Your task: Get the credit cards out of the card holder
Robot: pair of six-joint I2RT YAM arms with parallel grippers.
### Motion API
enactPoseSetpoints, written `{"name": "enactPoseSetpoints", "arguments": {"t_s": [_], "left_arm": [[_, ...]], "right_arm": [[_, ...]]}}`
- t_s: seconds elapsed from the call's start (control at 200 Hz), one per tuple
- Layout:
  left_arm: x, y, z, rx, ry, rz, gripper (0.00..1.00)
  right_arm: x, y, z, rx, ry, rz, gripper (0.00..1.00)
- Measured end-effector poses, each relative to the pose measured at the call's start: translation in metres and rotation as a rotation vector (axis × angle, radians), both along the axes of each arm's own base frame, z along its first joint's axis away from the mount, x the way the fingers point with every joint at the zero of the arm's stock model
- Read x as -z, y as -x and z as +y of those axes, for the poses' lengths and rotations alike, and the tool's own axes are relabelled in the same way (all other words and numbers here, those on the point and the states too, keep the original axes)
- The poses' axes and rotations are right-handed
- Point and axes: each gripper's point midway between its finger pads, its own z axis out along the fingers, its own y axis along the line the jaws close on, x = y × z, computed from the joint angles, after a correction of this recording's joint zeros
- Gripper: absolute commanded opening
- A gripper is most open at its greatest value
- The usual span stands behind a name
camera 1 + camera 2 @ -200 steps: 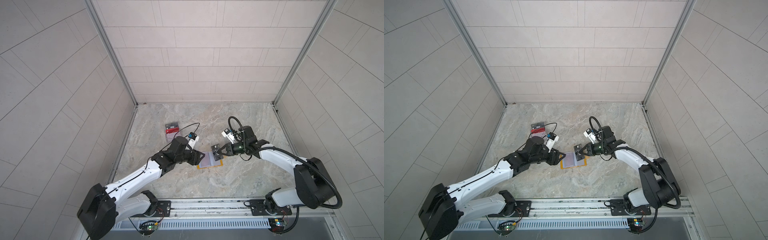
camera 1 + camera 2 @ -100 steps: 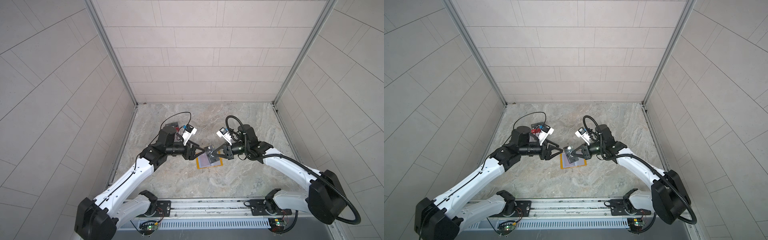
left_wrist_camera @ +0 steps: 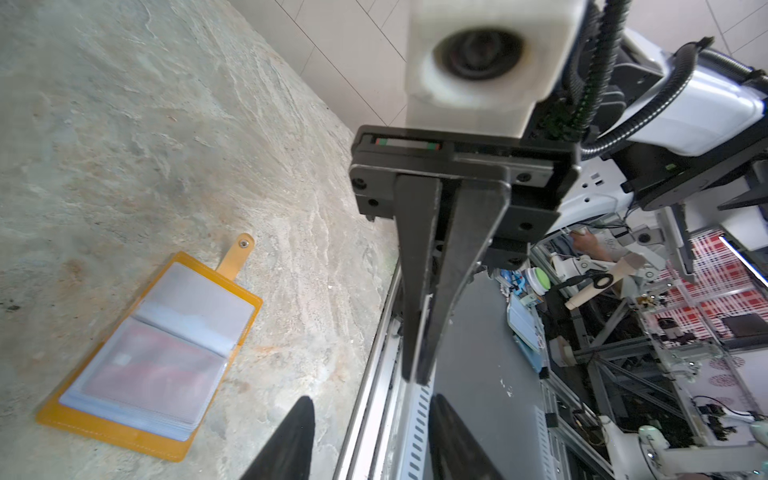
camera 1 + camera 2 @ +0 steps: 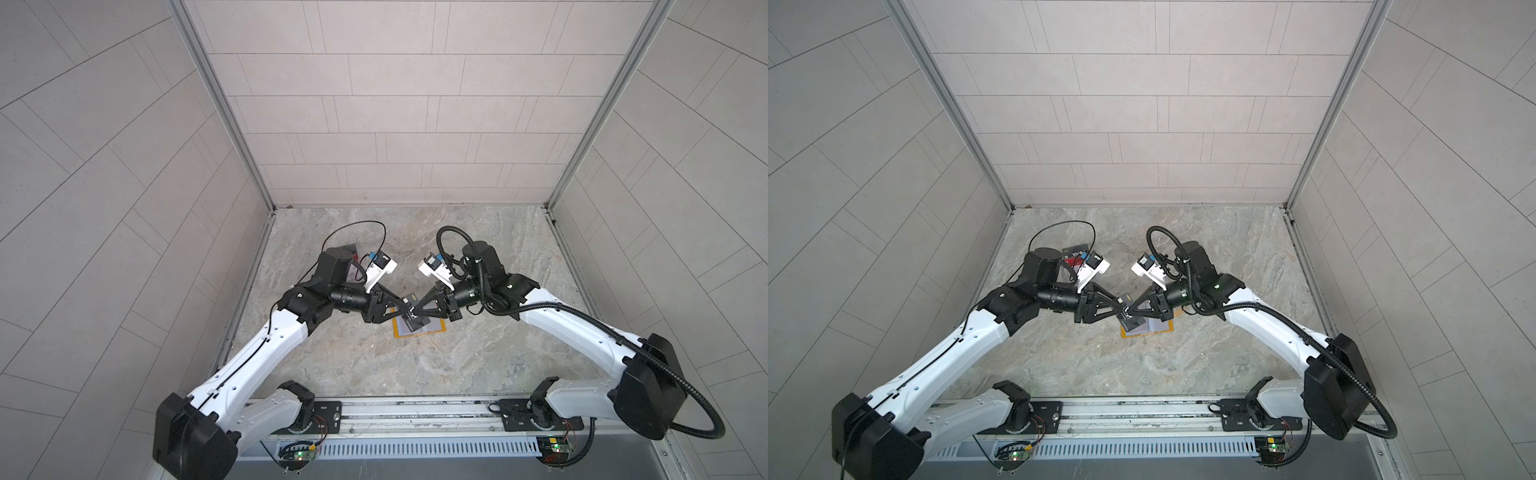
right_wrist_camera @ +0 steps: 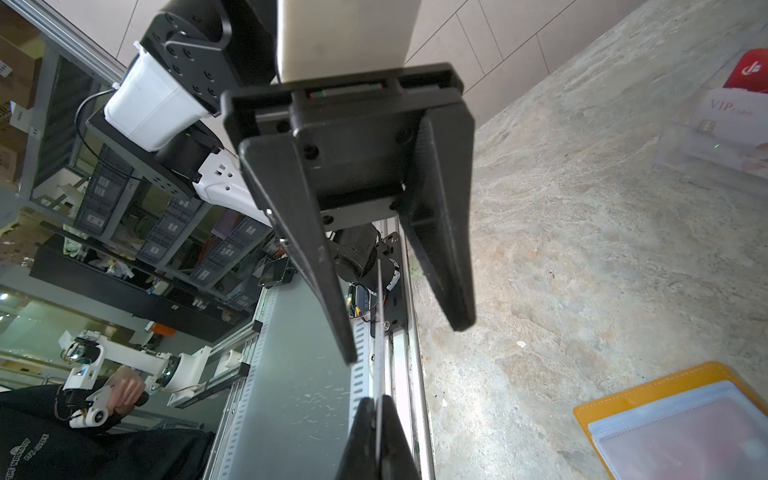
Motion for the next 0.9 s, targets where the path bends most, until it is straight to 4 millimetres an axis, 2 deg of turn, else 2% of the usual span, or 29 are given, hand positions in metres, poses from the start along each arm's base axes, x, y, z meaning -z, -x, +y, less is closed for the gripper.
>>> {"name": "enactPoseSetpoints", "arguments": {"t_s": [0.295,0.551,0.681,0.751,0.901], "left_arm": [[-0.001,0.009,0.000,0.044,0.010,0.011,0.29],[0.000,0.012,0.001,0.051,0.007,0.008,0.18],[0.000,0.012,0.002,0.050,0.006,0.009,0.10],[0.000,0.011,0.002,0.047,0.004,0.012,0.08],[-0.001,0.010,0.001,0.038,0.008,0.019,0.01]], "right_arm": [[0.011,0.002,0.001,-0.024,0.046,0.013,0.00],[0.010,0.005,0.002,-0.045,0.059,0.003,0.00],[0.011,0.006,0.002,-0.053,0.061,-0.001,0.00],[0.011,0.007,0.002,-0.055,0.062,-0.003,0.05],[0.016,0.003,0.002,-0.031,0.084,-0.017,0.23]]}}
